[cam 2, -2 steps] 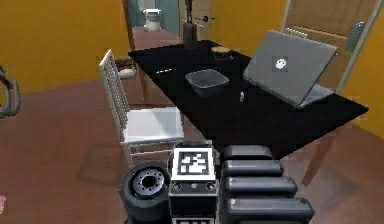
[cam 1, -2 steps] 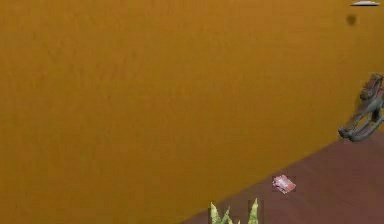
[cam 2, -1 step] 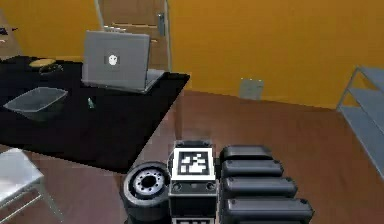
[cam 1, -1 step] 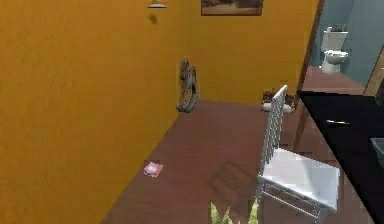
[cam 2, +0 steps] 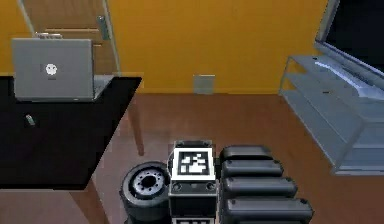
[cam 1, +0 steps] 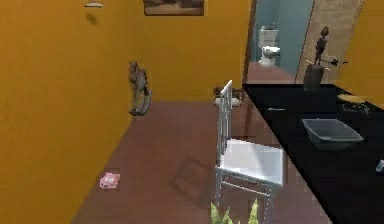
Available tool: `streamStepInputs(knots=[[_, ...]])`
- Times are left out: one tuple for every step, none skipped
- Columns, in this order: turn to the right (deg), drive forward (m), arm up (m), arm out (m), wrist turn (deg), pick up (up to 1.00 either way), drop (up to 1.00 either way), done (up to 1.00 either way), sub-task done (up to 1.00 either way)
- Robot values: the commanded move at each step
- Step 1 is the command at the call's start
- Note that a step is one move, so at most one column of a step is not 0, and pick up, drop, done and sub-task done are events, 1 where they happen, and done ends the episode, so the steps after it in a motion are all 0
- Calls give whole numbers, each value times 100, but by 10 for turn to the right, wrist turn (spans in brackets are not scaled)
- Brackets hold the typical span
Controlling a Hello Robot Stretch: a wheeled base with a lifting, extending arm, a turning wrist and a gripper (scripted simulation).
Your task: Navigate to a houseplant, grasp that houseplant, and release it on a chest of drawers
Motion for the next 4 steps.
streamStepInputs(knots=[[0,15,0,0,0,0,0,0,0],[450,0,0,0,0,0,0,0,0],[450,0,0,0,0,0,0,0,0],[450,0,0,0,0,0,0,0,0]])
